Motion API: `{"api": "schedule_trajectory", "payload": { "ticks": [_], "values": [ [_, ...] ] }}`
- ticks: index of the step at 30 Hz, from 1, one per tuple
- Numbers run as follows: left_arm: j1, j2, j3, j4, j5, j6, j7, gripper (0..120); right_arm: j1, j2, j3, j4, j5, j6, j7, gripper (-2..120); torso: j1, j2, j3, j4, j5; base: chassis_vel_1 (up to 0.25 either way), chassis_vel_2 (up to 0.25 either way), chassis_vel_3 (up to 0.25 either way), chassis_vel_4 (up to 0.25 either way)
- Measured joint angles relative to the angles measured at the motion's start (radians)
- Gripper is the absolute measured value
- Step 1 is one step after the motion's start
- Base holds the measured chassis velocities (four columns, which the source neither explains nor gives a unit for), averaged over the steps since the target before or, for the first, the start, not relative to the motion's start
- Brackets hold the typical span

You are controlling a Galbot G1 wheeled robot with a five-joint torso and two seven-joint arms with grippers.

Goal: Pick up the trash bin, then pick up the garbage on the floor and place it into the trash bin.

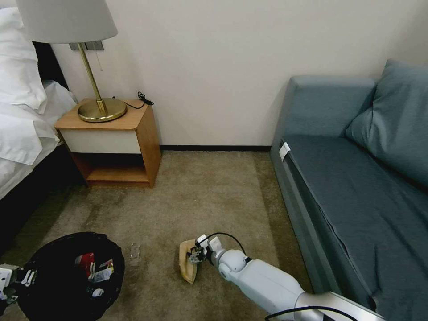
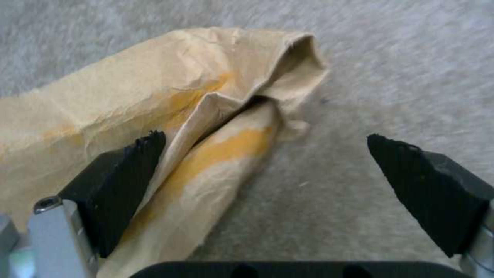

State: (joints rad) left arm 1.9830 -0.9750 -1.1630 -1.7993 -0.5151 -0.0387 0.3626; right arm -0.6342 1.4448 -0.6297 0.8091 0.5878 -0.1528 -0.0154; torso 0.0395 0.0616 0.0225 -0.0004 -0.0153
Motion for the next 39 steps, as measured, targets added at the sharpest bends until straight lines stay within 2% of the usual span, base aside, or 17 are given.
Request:
{"api": "schedule_trajectory", "payload": {
  "ticks": [9,13,14,15,17,19,21,22,25,27,28,30,33,35,37,38,39],
  "values": [
    [0.002,0.018,-0.009,0.034,-0.012,-0.016,0.009,1,0.016,0.029,0.017,-0.077,-0.025,0.043,-0.084,99,0.0,0.0,0.0,0.0,-0.0001,0.0,0.0,0.0,0.0],
    [-0.005,0.02,-0.009,0.034,-0.014,-0.016,0.009,1,0.015,0.043,0.019,-0.1,-0.029,0.055,-0.106,93,0.0,0.0,0.0,0.0,0.0,0.0,0.0,0.0,0.0],
    [-0.007,0.022,-0.008,0.034,-0.015,-0.016,0.01,1,0.014,0.05,0.021,-0.11,-0.032,0.06,-0.124,87,0.0,0.0,0.0,0.0,0.0,0.0,0.0,0.0,0.0],
    [-0.007,0.022,-0.008,0.034,-0.015,-0.016,0.01,1,0.014,0.05,0.021,-0.11,-0.032,0.06,-0.124,87,0.0,0.0,0.0,0.0,0.0,0.0,0.0,0.0,0.0],
    [-0.007,0.022,-0.008,0.037,-0.017,-0.016,0.01,1,0.014,0.058,0.028,-0.123,-0.035,0.068,-0.151,75,0.0,0.0,0.0,0.0001,0.0,0.0,0.0,0.0,0.0],
    [-0.007,0.022,-0.008,0.038,-0.017,-0.016,0.01,1,0.014,0.059,0.03,-0.126,-0.035,0.071,-0.158,72,0.0,0.0,0.0,0.0001,0.0,0.0,0.0,0.0,0.0],
    [-0.005,0.022,-0.009,0.042,-0.018,-0.017,0.011,1,0.014,0.059,0.034,-0.131,-0.036,0.078,-0.169,60,0.0,0.0,0.0,0.0001,0.0,0.0,0.0,0.0,0.0],
    [-0.005,0.022,-0.009,0.042,-0.018,-0.017,0.011,1,0.014,0.059,0.034,-0.131,-0.036,0.078,-0.169,60,0.0,0.0,0.0,0.0001,0.0,0.0,0.0,0.0,0.0],
    [-0.005,0.022,-0.009,0.044,-0.018,-0.019,0.012,1,0.016,0.059,0.039,-0.135,-0.037,0.082,-0.175,50,0.0,0.0,0.0,0.0001,0.0,0.0,0.0,0.0,0.0],
    [-0.005,0.019,-0.009,0.044,-0.018,-0.021,0.013,1,0.016,0.059,0.042,-0.138,-0.038,0.086,-0.179,38,0.0,0.0,0.0,0.0001,0.0,0.0,0.0,0.0,0.0],
    [-0.005,0.019,-0.009,0.044,-0.018,-0.021,0.013,1,0.016,0.059,0.042,-0.138,-0.038,0.086,-0.179,38,0.0,0.0,0.0,0.0001,0.0,0.0,0.0,0.0,0.0],
    [-0.006,0.016,-0.009,0.044,-0.018,-0.024,0.013,1,0.015,0.061,0.046,-0.142,-0.041,0.089,-0.181,28,0.0,0.0,0.0,0.0,0.0,0.0,0.0,0.0,0.0],
    [-0.006,0.014,-0.008,0.044,-0.019,-0.025,0.014,1,0.014,0.067,0.052,-0.15,-0.049,0.092,-0.185,22,0.0,0.0,0.0,0.0,0.0,0.0,0.0,0.0,0.0],
    [-0.008,0.009,-0.003,0.044,-0.019,-0.025,0.014,1,0.011,0.078,0.061,-0.163,-0.064,0.099,-0.191,10,0.0,0.0,0.0,0.0001,0.0,0.0,0.0,0.0,0.0],
    [-0.009,0.008,-0.002,0.044,-0.019,-0.025,0.014,1,0.011,0.079,0.062,-0.164,-0.065,0.1,-0.192,7,0.0,0.0,0.0,0.0001,0.0,0.0,0.0,0.0,0.0],
    [-0.009,0.008,-0.002,0.044,-0.019,-0.026,0.014,1,0.01,0.081,0.063,-0.167,-0.067,0.103,-0.194,1,0.0,0.0,0.0,0.0,0.0,0.0,0.0,0.0,0.0],
    [-0.009,0.008,-0.002,0.044,-0.019,-0.026,0.014,1,0.01,0.081,0.063,-0.167,-0.067,0.103,-0.194,1,0.0,0.0,0.0,0.0,0.0,0.0,0.0,0.0,0.0]
  ]
}}
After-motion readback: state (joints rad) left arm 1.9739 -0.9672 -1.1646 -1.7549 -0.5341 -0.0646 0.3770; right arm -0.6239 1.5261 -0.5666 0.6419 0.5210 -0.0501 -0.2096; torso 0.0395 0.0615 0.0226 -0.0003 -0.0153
